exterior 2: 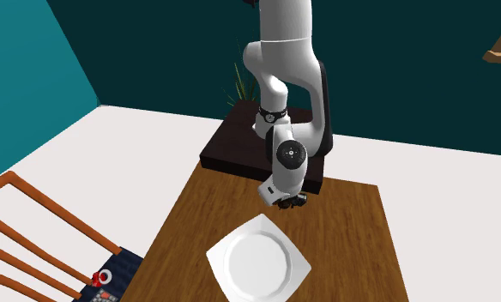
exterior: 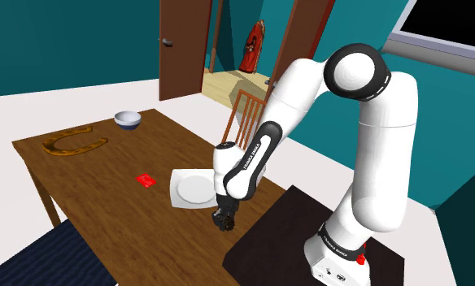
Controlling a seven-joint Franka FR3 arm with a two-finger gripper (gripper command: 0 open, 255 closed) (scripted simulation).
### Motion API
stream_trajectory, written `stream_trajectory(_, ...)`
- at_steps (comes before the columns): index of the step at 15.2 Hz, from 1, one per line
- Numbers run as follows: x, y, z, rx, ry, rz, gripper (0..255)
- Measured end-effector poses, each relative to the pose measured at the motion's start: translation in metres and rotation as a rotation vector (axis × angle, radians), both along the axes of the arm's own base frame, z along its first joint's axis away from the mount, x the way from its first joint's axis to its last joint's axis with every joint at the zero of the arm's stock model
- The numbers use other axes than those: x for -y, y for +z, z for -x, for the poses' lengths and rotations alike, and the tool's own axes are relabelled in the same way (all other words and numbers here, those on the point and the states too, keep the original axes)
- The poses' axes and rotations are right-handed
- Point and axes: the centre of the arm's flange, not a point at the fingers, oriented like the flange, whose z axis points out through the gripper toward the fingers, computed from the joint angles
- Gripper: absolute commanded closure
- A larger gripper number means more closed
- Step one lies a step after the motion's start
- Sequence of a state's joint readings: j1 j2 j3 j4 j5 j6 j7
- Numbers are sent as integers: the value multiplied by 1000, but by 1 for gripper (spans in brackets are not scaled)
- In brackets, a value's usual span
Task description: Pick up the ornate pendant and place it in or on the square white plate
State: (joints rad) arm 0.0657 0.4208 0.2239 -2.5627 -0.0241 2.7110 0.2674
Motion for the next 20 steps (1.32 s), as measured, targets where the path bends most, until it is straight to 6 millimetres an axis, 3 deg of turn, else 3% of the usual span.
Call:
stream_trajectory(7, 1, 6, 0, 0, 0, 0, 255)
stream_trajectory(20, -1, 74, 0, 1, 0, 0, 255)
